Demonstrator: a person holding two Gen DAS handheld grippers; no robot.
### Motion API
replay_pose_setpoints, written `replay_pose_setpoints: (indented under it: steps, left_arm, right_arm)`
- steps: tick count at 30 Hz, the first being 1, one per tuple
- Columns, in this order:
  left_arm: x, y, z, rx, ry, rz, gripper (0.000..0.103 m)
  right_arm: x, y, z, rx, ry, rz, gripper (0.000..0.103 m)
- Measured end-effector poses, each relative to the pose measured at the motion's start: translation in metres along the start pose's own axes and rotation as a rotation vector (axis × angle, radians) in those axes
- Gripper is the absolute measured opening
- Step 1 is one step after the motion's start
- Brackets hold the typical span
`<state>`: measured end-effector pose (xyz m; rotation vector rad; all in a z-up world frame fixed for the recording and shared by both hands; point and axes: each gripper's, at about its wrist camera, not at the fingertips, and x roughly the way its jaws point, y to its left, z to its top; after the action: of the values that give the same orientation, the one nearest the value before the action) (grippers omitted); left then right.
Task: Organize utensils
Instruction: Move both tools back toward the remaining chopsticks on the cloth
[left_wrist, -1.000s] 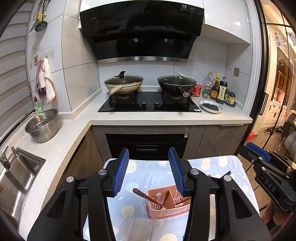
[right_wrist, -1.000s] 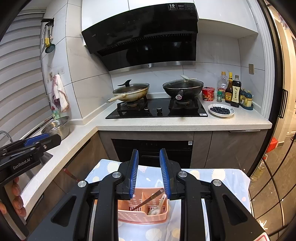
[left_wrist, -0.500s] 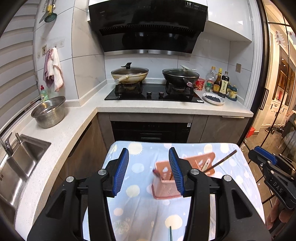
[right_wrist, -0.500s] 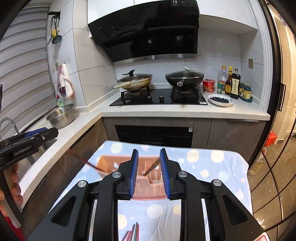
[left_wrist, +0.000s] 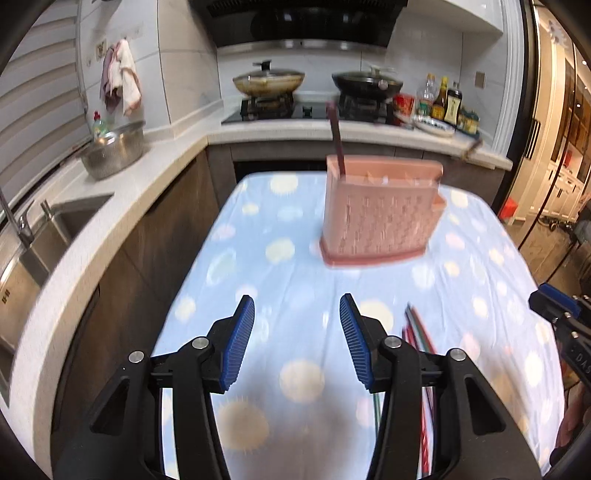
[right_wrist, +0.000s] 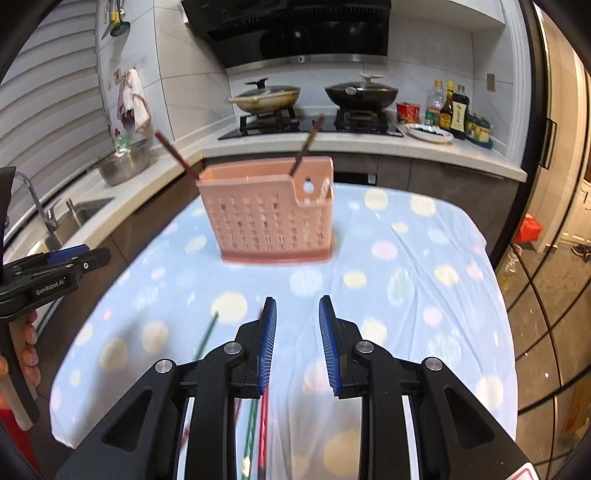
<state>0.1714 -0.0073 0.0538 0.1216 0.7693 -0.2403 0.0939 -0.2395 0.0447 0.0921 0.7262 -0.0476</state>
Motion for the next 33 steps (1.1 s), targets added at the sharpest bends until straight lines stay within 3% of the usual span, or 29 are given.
replay_pose_setpoints:
  steps: [7,16,33]
  left_arm:
    - [0.011,-0.007,-0.072,0.003,0.131,-0.031,0.046]
    - [0.009,-0.014,-0.133,-0.006,0.231,-0.036,0.046]
    - [-0.001,-0.034,-0.156,0.009,0.275,-0.091,0.046]
  right_arm:
    - [-0.006,0.002,-0.074,0.017,0.121,0.004,0.024]
    - [-0.008,0.008,-0.128,0.015,0.202,0.005,0.024]
    - [0.005,0.023,-0.148,0.014,0.25,0.051,0.022]
